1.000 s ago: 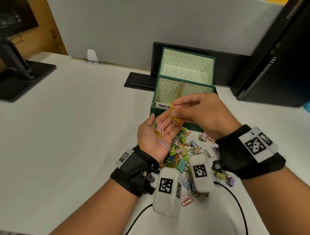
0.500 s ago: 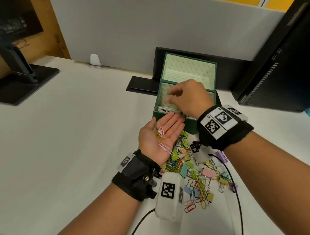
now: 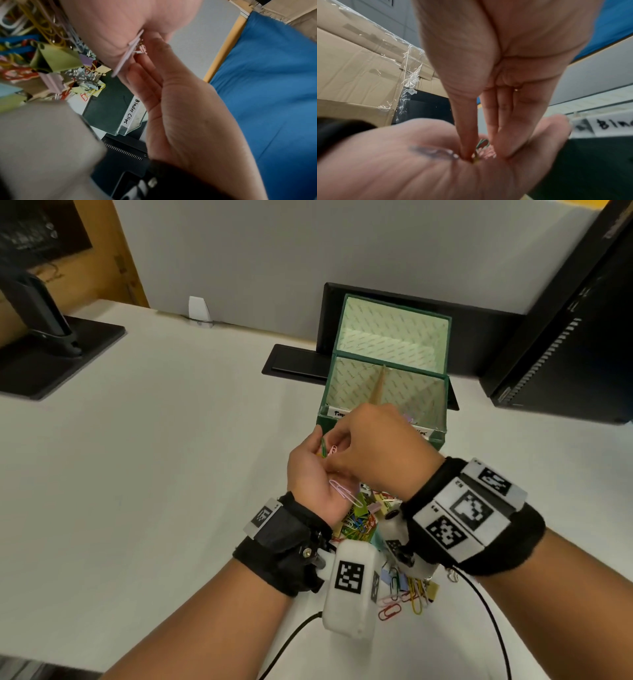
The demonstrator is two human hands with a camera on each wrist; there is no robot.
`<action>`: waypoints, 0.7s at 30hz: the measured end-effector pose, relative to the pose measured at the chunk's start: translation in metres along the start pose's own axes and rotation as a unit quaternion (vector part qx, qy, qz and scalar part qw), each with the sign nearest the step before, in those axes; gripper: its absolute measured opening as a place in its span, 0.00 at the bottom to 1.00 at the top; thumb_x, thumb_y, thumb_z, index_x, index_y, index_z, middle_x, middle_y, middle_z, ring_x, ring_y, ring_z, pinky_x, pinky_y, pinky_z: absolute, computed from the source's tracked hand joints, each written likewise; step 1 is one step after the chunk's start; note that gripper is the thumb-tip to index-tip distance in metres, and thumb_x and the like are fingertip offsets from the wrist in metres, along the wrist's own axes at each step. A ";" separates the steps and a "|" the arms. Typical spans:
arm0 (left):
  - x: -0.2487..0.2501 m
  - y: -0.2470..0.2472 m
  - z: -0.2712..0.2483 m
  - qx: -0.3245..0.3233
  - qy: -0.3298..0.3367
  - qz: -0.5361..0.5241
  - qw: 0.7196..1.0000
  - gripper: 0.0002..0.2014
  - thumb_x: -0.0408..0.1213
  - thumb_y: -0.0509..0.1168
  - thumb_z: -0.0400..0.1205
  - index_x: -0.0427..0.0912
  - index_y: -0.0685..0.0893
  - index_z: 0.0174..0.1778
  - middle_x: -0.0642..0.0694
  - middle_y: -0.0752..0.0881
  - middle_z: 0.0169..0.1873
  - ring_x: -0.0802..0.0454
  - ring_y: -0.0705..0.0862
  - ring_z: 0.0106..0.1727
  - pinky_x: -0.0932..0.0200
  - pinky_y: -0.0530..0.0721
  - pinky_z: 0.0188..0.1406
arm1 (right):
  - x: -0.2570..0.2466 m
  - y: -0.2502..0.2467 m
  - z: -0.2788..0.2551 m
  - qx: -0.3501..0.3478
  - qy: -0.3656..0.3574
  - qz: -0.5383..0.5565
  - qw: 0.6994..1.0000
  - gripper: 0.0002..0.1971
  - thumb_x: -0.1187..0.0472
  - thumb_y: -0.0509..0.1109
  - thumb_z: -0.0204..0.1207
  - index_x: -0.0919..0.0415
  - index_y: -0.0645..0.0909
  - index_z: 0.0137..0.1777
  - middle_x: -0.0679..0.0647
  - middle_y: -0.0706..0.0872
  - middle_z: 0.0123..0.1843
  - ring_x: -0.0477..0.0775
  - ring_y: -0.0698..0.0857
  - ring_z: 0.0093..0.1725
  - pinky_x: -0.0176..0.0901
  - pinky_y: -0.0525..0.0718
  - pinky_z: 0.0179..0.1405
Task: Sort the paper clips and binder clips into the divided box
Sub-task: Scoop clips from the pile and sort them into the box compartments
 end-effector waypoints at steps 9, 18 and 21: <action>0.002 0.002 -0.002 -0.023 0.021 0.030 0.999 0.28 0.47 0.48 0.88 0.29 0.87 0.51 0.32 0.89 0.48 0.40 0.89 0.47 0.49 0.78 0.61 | 0.012 0.001 -0.002 0.009 0.051 0.163 0.985 0.13 0.70 0.73 0.66 0.53 0.91 0.46 0.51 0.91 0.36 0.51 0.91 0.38 0.46 0.91 0.42; 0.004 0.003 0.001 -0.023 0.031 0.030 0.999 0.26 0.46 0.48 0.89 0.25 0.79 0.64 0.27 0.85 0.58 0.34 0.85 0.60 0.42 0.83 0.60 | 0.029 -0.044 0.014 0.154 0.054 0.310 0.937 0.08 0.68 0.78 0.71 0.57 0.89 0.49 0.54 0.92 0.39 0.56 0.92 0.38 0.51 0.92 0.44; 0.004 0.004 -0.001 -0.027 0.023 0.020 0.999 0.26 0.46 0.48 0.89 0.25 0.80 0.63 0.27 0.85 0.59 0.34 0.84 0.62 0.40 0.82 0.60 | 0.030 -0.055 0.033 0.249 0.032 0.233 0.939 0.08 0.63 0.78 0.72 0.52 0.89 0.48 0.47 0.91 0.39 0.47 0.91 0.39 0.44 0.90 0.48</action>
Point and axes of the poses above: each hand's wrist, its own z-axis towards the middle knuckle, its own y-axis out of the palm, x = y × z, the point moved 2 cm from there along z, towards the middle knuckle
